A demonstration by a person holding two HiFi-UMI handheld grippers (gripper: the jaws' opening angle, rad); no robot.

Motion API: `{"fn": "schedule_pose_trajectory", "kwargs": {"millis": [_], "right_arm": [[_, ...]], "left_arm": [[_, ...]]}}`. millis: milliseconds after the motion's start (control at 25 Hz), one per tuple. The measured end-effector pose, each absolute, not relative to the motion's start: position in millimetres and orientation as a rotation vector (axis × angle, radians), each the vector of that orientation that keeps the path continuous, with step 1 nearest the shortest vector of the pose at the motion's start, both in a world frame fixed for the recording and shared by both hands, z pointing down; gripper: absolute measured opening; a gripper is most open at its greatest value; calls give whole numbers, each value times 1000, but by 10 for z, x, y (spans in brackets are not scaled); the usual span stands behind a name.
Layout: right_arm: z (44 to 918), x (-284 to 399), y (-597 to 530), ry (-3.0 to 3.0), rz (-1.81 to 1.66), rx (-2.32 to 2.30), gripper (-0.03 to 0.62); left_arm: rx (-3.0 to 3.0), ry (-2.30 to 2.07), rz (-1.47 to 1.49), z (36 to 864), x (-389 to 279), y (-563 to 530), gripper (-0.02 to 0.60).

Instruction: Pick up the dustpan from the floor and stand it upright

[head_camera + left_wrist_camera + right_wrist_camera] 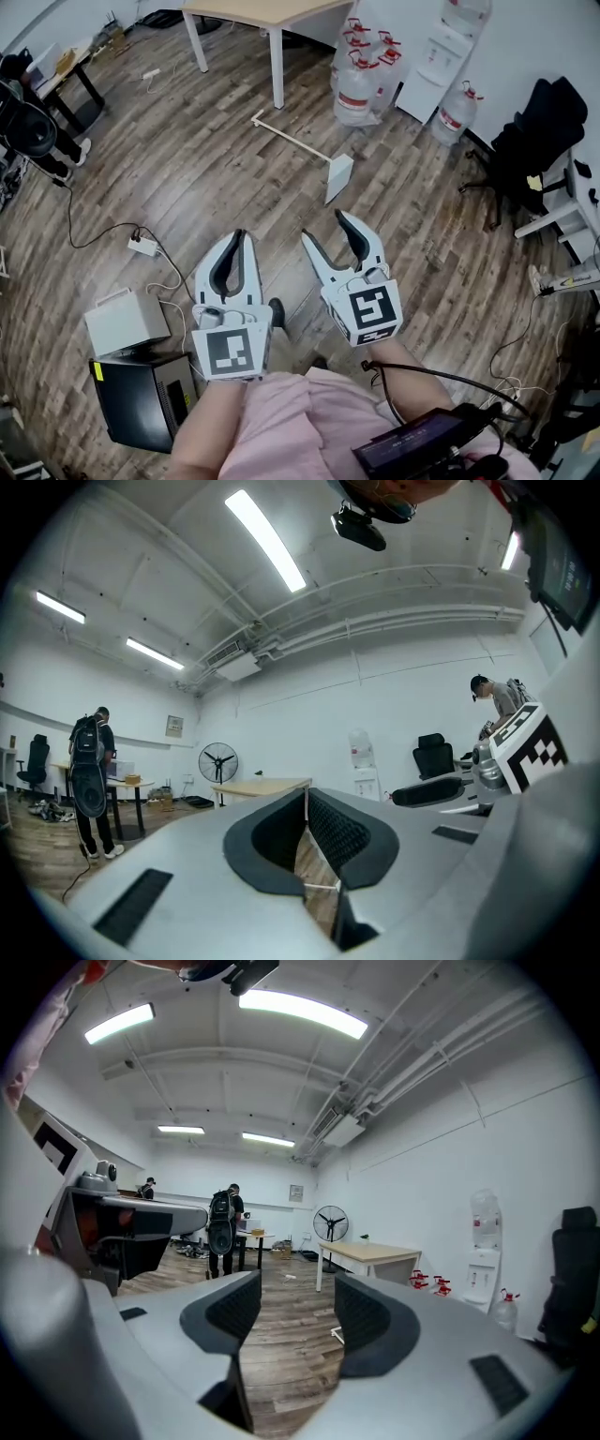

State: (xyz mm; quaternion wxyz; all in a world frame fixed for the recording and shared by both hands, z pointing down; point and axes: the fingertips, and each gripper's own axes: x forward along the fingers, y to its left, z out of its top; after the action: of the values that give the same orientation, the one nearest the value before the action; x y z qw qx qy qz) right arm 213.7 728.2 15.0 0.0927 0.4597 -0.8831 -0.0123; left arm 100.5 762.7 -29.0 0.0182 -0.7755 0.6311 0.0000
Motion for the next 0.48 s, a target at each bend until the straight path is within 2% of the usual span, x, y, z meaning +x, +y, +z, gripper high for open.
{"fn": "schedule_pose_trajectory", "kwargs": {"millis": [480], "right_arm": [[-93,1367,5854,-2588,-97,1453,236]], "left_arm": [[-2399,1913,1,-486,41,6187,20]]}}
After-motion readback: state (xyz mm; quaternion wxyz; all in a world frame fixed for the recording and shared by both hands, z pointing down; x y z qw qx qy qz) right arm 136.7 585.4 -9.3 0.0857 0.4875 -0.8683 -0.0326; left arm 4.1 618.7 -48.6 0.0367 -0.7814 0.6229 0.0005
